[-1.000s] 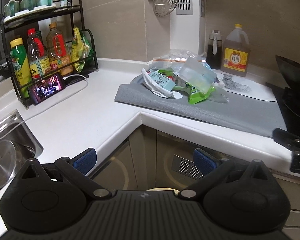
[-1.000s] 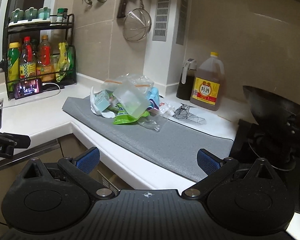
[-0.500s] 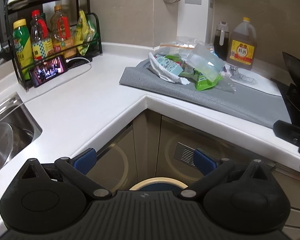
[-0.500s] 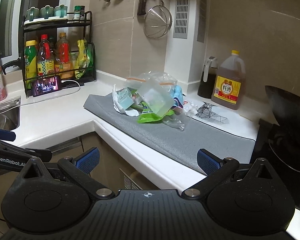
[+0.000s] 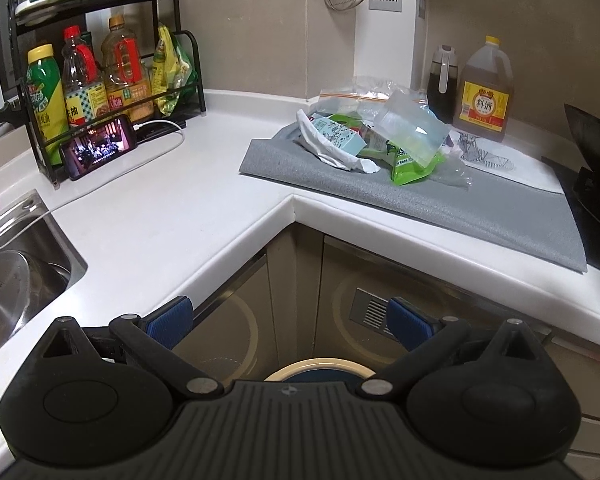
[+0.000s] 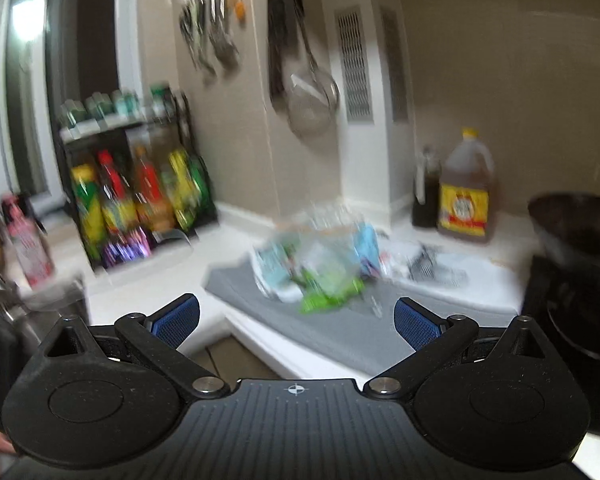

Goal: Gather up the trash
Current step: 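Position the right tool above the trash pile on the grey mat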

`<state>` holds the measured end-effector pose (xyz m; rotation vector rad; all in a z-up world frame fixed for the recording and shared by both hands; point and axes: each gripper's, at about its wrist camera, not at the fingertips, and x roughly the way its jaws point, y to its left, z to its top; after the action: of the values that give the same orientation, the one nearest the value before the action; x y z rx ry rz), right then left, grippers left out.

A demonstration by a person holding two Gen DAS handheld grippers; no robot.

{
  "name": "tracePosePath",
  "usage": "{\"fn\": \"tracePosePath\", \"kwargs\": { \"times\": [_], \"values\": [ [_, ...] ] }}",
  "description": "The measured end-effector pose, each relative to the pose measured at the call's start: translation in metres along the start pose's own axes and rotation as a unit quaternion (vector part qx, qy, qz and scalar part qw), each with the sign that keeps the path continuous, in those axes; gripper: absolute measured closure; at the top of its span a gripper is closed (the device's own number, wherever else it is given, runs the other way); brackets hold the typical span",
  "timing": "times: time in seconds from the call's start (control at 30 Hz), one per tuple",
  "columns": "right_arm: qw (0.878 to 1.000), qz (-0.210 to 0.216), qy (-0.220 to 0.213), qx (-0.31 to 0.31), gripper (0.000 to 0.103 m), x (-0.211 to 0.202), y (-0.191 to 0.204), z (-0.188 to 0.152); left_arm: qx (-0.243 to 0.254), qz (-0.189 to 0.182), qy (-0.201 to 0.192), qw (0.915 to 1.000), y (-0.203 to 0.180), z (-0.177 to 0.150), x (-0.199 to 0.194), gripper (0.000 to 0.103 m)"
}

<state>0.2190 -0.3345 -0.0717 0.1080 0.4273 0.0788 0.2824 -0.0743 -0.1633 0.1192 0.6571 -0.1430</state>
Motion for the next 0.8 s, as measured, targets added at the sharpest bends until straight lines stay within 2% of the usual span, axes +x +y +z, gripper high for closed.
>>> {"fn": "tracePosePath", "kwargs": {
  "times": [0.23, 0.5, 0.6, 0.63, 0.7, 0.77, 0.8],
  "values": [
    [0.997, -0.06, 0.014, -0.039, 0.0, 0.024, 0.013, -0.042, 0.005, 0.012, 0.005, 0.9999, -0.001, -0.003, -0.003, 0.0],
    [0.99, -0.113, 0.001, -0.082, 0.0, 0.031, 0.014, -0.053, 0.022, 0.014, 0.007, 0.9996, -0.01, -0.003, -0.001, 0.0],
    [0.991, -0.111, -0.003, -0.077, 0.0, 0.031, 0.01, -0.053, 0.027, 0.014, 0.006, 0.9995, -0.013, -0.003, 0.0, 0.0],
    [0.992, -0.103, -0.009, -0.073, 0.0, 0.029, 0.009, -0.053, 0.028, 0.014, 0.007, 0.9995, -0.014, -0.003, 0.0, 0.0],
    [0.992, -0.09, -0.061, -0.069, 0.0, 0.016, 0.009, -0.053, 0.031, 0.014, 0.006, 0.9994, -0.016, -0.003, 0.0, 0.0],
    [0.985, -0.096, -0.121, -0.08, 0.0, 0.004, 0.012, -0.053, 0.033, 0.015, 0.003, 0.9994, -0.017, -0.003, 0.0, 0.0],
    [0.982, -0.102, -0.133, -0.086, 0.0, 0.002, 0.014, -0.053, 0.033, 0.013, 0.002, 0.9994, -0.018, -0.003, 0.0, 0.0]
  ]
}}
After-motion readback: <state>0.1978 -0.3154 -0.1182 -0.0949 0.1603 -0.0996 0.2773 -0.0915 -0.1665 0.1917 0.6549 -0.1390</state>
